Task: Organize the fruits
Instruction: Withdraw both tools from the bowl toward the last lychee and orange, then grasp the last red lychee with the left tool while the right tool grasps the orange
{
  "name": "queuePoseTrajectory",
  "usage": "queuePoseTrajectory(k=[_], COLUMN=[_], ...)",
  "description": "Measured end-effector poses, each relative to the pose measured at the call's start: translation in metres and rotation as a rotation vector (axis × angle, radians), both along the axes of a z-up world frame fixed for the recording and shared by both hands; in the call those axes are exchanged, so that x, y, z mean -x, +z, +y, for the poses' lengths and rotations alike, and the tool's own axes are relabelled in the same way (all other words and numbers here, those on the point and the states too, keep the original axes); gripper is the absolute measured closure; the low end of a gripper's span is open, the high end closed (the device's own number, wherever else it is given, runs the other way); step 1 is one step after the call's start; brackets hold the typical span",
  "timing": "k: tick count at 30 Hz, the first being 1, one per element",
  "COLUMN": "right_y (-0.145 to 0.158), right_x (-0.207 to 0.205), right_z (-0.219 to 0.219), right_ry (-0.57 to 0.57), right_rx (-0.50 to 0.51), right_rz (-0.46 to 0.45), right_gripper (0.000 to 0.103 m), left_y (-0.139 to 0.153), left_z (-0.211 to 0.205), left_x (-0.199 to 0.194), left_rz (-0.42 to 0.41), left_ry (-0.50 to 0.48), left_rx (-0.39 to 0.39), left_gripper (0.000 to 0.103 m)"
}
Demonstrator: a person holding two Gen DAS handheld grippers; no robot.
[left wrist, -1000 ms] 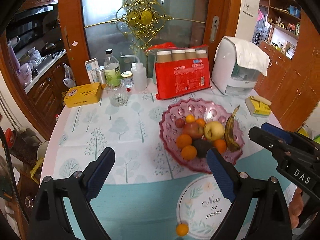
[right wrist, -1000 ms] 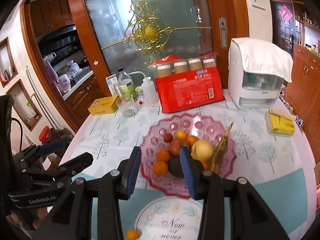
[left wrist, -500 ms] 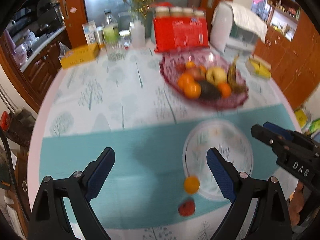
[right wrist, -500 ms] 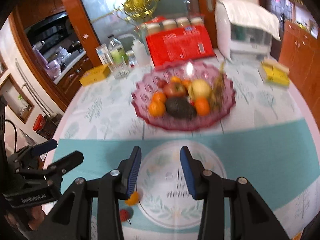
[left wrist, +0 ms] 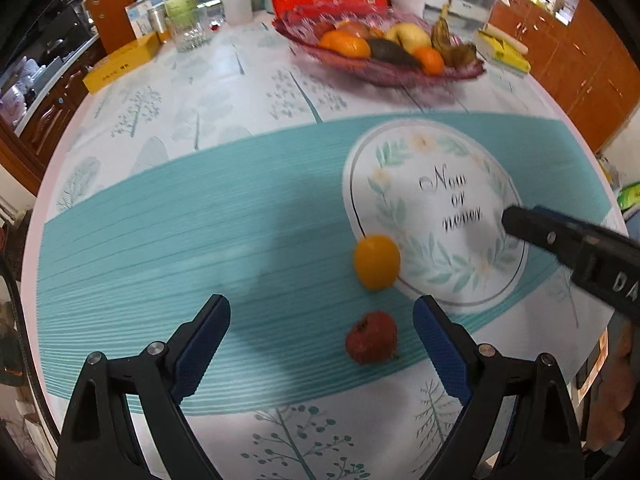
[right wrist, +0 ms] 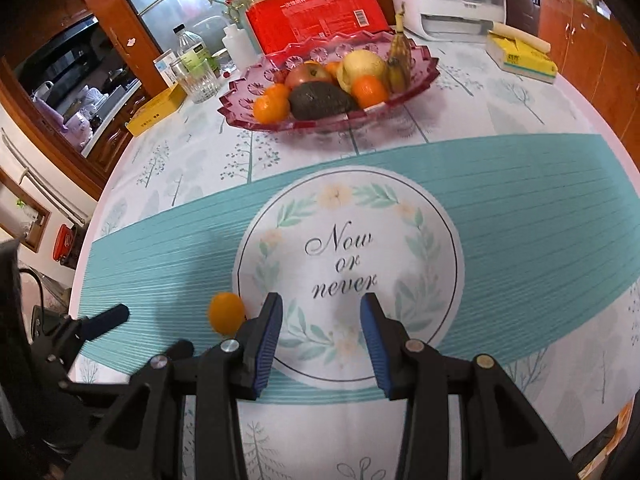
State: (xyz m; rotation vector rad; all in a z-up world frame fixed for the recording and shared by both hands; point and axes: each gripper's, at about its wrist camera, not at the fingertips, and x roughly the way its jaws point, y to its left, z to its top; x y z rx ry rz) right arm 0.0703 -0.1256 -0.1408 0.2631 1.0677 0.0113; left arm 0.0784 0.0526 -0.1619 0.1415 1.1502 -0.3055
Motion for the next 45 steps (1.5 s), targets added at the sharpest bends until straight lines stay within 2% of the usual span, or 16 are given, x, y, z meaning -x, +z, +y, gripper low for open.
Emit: queuePoseTrajectory(k=[1, 6, 9, 11, 16, 22, 33, 42, 45], right_y=[-0.001, -0.005, -0.006, -0.008, -0.013, -0.022, -0.037, -0.05, -0.054], right_x=[0.002, 0.006, 0.007, 0.006, 0.002, -0.005, -0.022, -0.033, -0.034], right_z=[-0.001, 0.0, 0.005, 0.011, 0.025, 0.047, 0.083, 0.097, 0.098], right_ry=[-0.004, -0.007, 0.007, 0.023, 0.069, 0.132, 0.222, 0.245, 0.247], right_rx=[-0.001, -0.006, -0.005, -0.001, -0.006, -0.017, -0.018, 0.003, 0.006], right_rz=[0.001, 0.006, 0.009, 0.013, 0.025, 0.046, 0.067, 0.088, 0.093], right_gripper=[0.062, 0.062, 0.062, 0.062, 0.062, 0.062, 0.062, 0.062, 0.066], left_y=[-0.003, -0.02, -0.023, -0.023, -0.025, -0.026, -0.028, -0.032, -0.031], left_z=[-0.001, -0.005, -0.006, -0.005, 0.0, 0.017, 0.063, 0.079, 0.085], left_x=[0.001, 0.006, 0.008, 0.008, 0.009, 0.01, 0.006, 0.005, 0.008], left_rz=[0.007, 0.05, 0.067, 0.073, 0.093, 0.086, 0.073, 0.062, 0.061], left_ry=[-0.007, -0.025, -0.038, -0.04, -0.037, 0.007, 0.151, 0.199, 0.207], left_rx=[0.003, 0.018, 0.042, 0.056, 0.089, 0.102, 0.121, 0.129, 0.131], left_gripper=[0.021, 0.035, 0.047, 0.051, 0.072, 0.072, 0.072, 0.072, 0.072])
